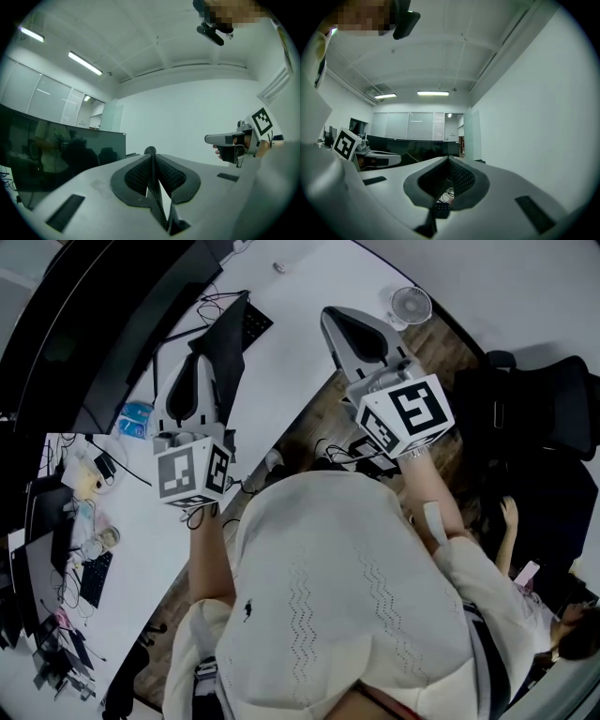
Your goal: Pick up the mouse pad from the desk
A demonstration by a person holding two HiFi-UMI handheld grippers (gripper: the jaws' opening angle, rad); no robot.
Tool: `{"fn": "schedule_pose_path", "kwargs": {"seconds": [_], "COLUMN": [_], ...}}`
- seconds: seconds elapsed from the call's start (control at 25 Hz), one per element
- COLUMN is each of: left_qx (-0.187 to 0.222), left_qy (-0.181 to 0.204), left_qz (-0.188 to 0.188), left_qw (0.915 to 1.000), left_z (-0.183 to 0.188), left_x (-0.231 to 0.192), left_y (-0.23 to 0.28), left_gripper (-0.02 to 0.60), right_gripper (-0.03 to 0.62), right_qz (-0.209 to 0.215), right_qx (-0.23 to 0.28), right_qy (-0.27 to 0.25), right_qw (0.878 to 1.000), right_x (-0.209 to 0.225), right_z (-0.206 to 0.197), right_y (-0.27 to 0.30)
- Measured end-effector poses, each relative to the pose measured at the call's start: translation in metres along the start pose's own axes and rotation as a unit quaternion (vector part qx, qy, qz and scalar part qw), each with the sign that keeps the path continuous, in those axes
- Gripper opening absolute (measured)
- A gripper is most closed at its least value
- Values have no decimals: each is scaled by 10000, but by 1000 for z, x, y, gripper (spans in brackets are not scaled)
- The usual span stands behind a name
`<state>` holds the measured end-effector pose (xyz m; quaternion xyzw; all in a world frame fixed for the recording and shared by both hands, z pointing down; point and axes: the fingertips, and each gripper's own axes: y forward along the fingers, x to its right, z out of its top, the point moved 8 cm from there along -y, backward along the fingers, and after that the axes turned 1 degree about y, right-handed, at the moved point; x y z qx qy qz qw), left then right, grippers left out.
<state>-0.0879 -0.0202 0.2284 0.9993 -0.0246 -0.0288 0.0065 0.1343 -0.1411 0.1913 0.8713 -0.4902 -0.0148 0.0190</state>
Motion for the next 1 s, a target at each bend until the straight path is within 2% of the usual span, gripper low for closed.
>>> {"fn": "schedule_pose_path", "kwargs": {"seconds": [1.0], "left_qx": [-20], "left_qy": [141], "left_qz": [-160], "left_qw": [9998], "left_z": [0], "left_x": [10], "left_y": [-14], "left_gripper": [35], "right_gripper": [1], "right_qz": [43], "right_qx": [-68], "right_qy": [29], "right_qw": [10000], "right_x": [-12], "right_z": [-5], "right_y": [-7]}}
